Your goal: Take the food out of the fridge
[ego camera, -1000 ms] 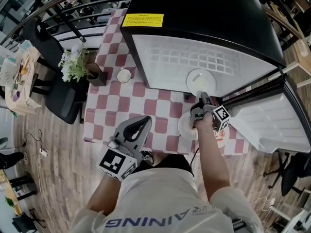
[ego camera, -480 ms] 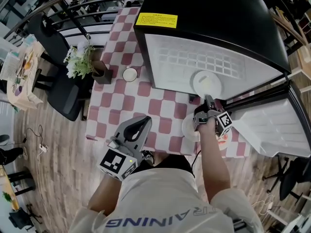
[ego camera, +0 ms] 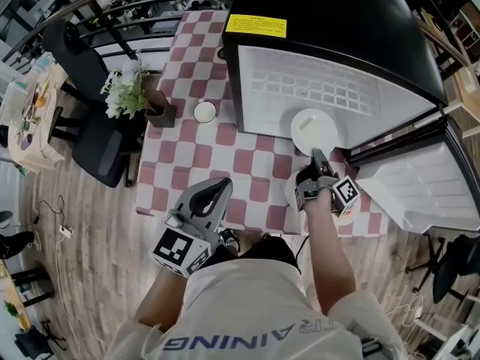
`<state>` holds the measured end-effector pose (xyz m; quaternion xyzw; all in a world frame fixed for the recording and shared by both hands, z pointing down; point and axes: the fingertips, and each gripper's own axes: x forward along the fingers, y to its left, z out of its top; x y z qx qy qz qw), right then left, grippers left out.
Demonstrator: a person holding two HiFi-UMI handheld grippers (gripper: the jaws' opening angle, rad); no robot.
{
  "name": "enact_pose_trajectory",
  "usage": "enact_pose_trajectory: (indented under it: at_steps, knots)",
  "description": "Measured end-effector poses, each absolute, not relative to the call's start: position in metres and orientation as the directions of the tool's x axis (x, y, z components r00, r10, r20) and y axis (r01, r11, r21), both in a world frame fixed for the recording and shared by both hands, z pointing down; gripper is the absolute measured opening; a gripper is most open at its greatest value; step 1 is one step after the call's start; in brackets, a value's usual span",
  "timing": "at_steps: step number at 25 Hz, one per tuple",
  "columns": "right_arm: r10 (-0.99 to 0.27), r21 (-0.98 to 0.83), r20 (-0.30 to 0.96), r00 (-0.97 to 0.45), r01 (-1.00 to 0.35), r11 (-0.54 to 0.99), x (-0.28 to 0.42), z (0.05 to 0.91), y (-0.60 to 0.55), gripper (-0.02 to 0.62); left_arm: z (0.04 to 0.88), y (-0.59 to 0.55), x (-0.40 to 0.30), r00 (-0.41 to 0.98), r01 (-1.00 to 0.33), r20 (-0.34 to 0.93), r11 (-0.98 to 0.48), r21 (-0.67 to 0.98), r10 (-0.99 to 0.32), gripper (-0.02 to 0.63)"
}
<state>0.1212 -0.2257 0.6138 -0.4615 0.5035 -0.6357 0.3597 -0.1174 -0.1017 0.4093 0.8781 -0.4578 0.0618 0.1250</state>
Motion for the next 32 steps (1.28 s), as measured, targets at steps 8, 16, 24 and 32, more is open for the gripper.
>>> enact_pose_trajectory:
  at_steps: [8,16,24,32]
  knots:
    - [-0.855,-0.969,0.243,-0.457,-0.074,-0.236,0.061,0.622,-0.177,0.032,0.414,-0.09,-0.147,0.564,-0.825,0.224,-0.538,0.172,-0.794,0.005]
    - [-0.738,-0.945,0.319,-0.595,-0.142,-0.294,-0.01,0.658,-0.129,0.032,0.417,-0.081,-0.18,0.547,-0.837,0.225,-0.518,0.179,-0.806,0.005]
    - [-0.626,-0.925,0.372,-0.685,-0.217,-0.313,-0.065,0.684,-0.098,0.032,0.423,-0.077,-0.208,0.532,-0.846,0.228,-0.498,0.193,-0.816,0.005]
    - [-0.61,-0.915,0.4,-0.684,-0.252,-0.317,-0.07,0.692,-0.096,0.032,0.427,-0.074,-0.224,0.515,-0.855,0.227,-0.475,0.209,-0.827,0.005]
